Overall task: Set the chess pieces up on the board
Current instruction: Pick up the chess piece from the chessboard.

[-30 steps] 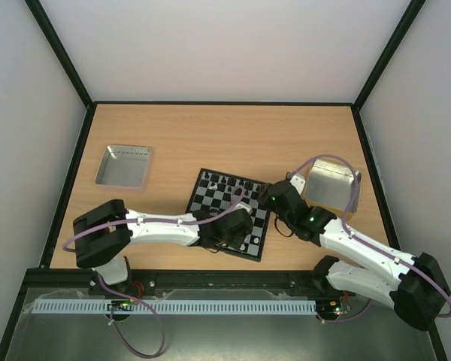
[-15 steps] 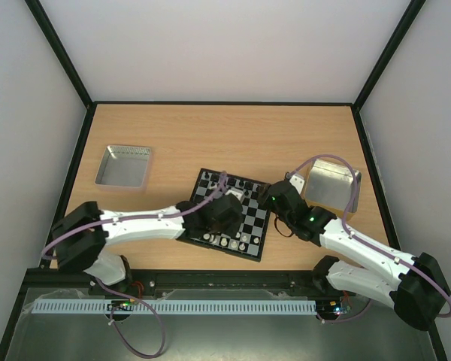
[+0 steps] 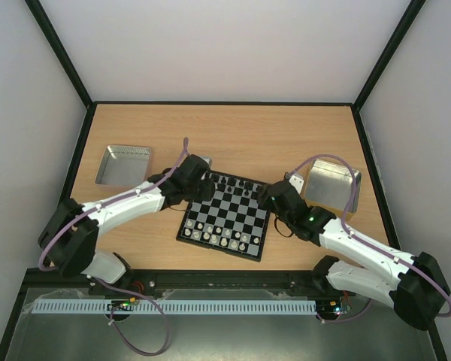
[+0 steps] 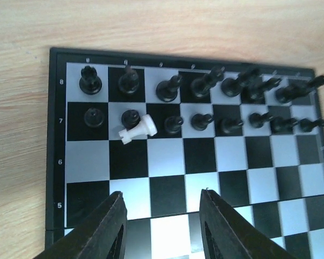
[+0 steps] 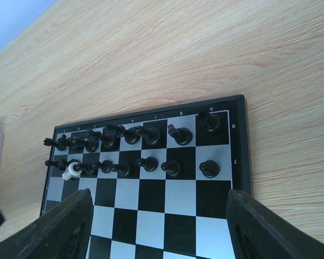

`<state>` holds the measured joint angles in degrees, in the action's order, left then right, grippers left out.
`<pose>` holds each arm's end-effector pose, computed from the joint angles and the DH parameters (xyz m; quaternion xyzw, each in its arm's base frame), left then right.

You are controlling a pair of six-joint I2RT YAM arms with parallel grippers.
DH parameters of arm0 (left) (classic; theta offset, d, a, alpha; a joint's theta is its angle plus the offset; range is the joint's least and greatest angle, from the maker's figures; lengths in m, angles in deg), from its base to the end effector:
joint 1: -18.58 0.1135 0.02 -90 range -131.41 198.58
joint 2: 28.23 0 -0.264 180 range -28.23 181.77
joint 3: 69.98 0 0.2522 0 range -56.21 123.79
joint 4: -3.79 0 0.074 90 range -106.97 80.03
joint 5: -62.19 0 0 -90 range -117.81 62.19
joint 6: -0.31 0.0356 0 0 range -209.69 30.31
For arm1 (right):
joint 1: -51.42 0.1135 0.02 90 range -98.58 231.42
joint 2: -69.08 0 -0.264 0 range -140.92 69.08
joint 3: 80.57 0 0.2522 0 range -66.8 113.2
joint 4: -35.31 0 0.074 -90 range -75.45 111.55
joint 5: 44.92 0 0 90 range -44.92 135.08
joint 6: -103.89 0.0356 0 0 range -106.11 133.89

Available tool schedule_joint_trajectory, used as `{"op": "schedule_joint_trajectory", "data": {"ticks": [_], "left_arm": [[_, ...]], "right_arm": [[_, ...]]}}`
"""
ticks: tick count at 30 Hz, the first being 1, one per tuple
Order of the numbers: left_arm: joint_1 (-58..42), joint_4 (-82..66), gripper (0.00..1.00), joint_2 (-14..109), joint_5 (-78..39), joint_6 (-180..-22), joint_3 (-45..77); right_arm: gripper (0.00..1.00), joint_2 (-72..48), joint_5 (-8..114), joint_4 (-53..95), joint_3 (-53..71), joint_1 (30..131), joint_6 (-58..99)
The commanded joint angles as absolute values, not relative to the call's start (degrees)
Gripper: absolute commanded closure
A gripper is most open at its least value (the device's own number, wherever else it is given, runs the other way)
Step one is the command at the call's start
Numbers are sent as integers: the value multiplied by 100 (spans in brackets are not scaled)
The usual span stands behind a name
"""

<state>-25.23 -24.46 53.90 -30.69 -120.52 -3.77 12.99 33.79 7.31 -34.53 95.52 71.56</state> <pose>0.2213 -0.2098 0.2295 0.0944 0.9160 -0.2176 0.3236 0.1534 0.1389 0.2215 0.1485 0.8833 0.2824 0.3436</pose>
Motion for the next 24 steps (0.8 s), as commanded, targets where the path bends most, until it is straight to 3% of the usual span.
{"op": "schedule_joint_trajectory", "data": {"ticks": [1, 7, 11, 24], "left_arm": [[-2251, -2702, 60, 5852, -2498, -11322, -107], [-2115, -2751, 61, 6329, -2228, -11008, 117], [-2105, -2623, 72, 6632, -2158, -10840, 260], [-2097, -2760, 67, 7344, -2798, -10419, 829]], "right_arm": [[34, 1283, 3309, 818, -3408, 9528, 7161], [35, 1305, 3330, 869, -3485, 9528, 7171], [35, 1292, 3351, 941, -3534, 9524, 7181], [36, 1290, 3350, 898, -3534, 9526, 7067]]}}
